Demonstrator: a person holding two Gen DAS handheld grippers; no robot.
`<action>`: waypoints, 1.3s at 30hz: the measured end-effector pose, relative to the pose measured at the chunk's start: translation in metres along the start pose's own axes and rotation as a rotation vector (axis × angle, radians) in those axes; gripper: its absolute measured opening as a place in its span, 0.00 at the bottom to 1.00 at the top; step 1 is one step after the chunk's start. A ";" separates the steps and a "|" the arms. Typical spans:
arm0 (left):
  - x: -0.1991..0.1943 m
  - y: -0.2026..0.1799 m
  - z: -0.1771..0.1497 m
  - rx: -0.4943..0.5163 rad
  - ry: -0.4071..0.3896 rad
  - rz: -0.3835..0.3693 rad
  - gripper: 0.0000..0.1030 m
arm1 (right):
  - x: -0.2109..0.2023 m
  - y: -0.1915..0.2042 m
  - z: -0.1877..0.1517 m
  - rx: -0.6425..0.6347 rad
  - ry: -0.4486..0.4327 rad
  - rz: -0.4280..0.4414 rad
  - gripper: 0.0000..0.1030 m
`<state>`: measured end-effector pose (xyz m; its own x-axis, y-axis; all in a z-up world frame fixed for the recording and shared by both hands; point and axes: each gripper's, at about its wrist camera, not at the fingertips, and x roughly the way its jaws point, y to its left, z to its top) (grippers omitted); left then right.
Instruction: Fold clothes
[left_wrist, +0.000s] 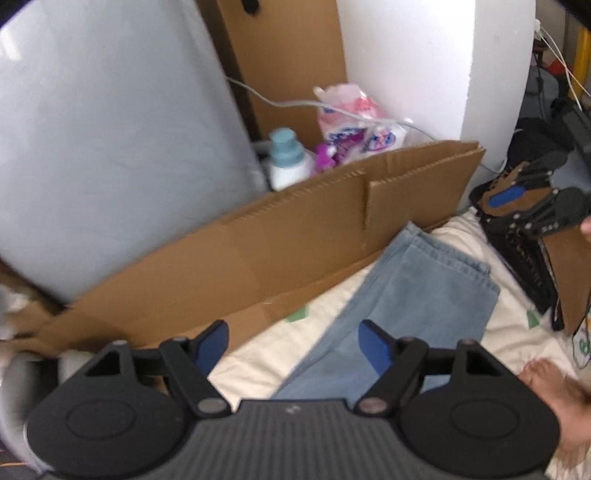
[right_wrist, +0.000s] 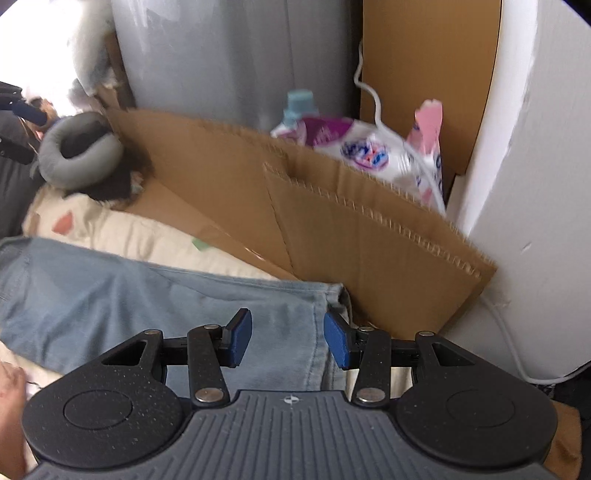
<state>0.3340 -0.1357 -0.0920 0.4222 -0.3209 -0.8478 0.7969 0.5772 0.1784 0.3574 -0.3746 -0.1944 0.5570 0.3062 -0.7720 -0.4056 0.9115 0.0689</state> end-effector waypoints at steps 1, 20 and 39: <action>0.015 -0.004 -0.001 0.016 0.008 -0.013 0.71 | 0.010 -0.002 -0.002 0.012 0.004 -0.001 0.49; 0.202 -0.011 -0.087 -0.077 -0.015 -0.093 0.52 | 0.154 -0.015 -0.033 -0.016 0.032 -0.057 0.49; 0.237 -0.017 -0.124 -0.006 0.041 -0.078 0.51 | 0.207 -0.016 -0.041 -0.033 0.093 -0.062 0.46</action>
